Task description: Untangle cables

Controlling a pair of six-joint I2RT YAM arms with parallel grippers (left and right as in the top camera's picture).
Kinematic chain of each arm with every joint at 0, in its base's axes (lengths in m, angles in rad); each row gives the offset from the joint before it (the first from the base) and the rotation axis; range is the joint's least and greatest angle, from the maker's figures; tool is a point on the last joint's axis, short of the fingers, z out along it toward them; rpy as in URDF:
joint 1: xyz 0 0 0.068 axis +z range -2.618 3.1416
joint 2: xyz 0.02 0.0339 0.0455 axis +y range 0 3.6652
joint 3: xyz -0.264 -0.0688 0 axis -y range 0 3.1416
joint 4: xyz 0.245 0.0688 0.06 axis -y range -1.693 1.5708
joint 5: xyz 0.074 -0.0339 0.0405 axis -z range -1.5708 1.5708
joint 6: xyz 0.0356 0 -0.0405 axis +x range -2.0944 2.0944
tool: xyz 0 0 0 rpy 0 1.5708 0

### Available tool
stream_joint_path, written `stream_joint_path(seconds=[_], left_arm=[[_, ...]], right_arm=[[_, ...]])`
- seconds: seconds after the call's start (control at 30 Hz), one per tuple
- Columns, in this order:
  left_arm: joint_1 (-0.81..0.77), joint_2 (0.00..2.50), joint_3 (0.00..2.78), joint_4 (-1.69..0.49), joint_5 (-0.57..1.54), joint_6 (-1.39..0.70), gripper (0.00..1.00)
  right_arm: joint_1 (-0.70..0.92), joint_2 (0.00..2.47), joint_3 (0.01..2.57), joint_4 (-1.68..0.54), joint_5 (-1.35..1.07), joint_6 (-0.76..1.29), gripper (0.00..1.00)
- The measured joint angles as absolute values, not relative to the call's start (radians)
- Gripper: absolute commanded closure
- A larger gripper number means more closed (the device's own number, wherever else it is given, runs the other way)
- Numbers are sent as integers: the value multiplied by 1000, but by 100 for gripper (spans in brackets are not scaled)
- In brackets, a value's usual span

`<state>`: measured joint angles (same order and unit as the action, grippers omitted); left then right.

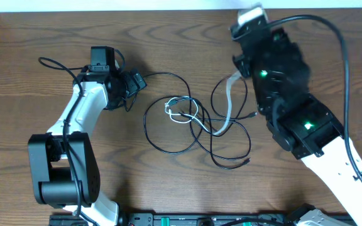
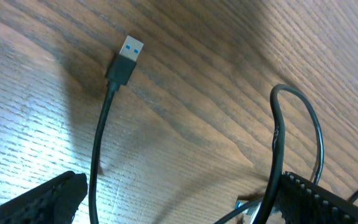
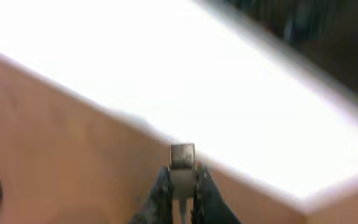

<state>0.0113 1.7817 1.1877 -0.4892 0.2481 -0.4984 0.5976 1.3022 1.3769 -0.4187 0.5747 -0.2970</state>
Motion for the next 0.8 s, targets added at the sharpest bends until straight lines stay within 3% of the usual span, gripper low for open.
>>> stream_joint_path(seconds=[0.33, 0.63, 0.73, 0.8], left_arm=[[11, 1782, 1188, -489, 249, -498, 0], [11, 1782, 1188, -489, 248, -499, 0], [11, 1782, 1188, -489, 249, -498, 0], [11, 1782, 1188, -489, 248, -499, 0]], right_arm=[[466, 1356, 1372, -1007, 693, 275, 99], [297, 1481, 1371, -1198, 636, 447, 99], [240, 1514, 1371, -1235, 626, 497, 92], [195, 1531, 1371, -1242, 614, 529, 76]])
